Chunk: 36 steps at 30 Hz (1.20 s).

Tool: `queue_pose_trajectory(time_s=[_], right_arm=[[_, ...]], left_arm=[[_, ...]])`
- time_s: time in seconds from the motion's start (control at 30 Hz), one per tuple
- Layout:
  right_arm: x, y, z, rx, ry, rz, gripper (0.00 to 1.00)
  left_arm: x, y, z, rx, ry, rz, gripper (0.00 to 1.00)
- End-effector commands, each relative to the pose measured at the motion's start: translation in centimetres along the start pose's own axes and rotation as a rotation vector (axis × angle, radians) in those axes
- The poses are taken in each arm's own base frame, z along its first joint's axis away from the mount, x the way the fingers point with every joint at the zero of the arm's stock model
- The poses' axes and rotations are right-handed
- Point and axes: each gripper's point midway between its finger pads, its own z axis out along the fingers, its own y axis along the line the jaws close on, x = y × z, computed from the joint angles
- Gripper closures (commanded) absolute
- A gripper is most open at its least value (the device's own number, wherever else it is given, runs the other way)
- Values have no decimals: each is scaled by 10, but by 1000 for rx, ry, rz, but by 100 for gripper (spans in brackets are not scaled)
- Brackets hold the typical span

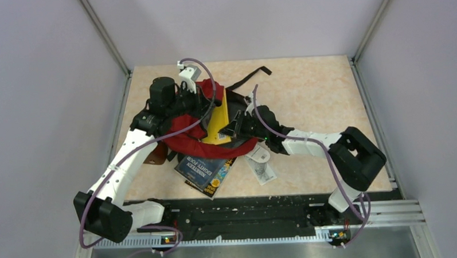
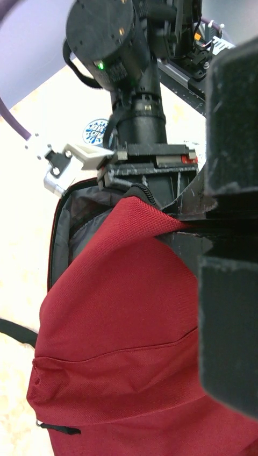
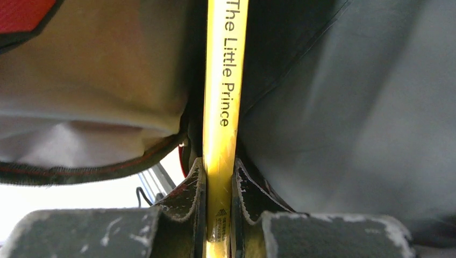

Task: Pack the student bag
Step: Place the book in the student bag.

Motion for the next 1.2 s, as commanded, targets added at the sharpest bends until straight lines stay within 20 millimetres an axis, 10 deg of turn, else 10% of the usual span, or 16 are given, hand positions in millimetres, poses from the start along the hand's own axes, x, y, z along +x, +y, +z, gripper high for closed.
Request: queue_pose_trajectory(time_s=[0.0,0.6,0.87,1.17], right_arm=[[-47,82,9,-314,-165,58,100],[-36,63,85,-320,-188,-87,100],[-42,39,82,-198,-229,-164,34],[-44,-13,31,51,-307,-260,19]], left_arm=[[-29,-16,-6,51,-104,62,100],[-23,-31,1,131,-82,30,100],[-23,5,0,-78,-79,29,100],[-27,33,-11,-247,-99,50,100]])
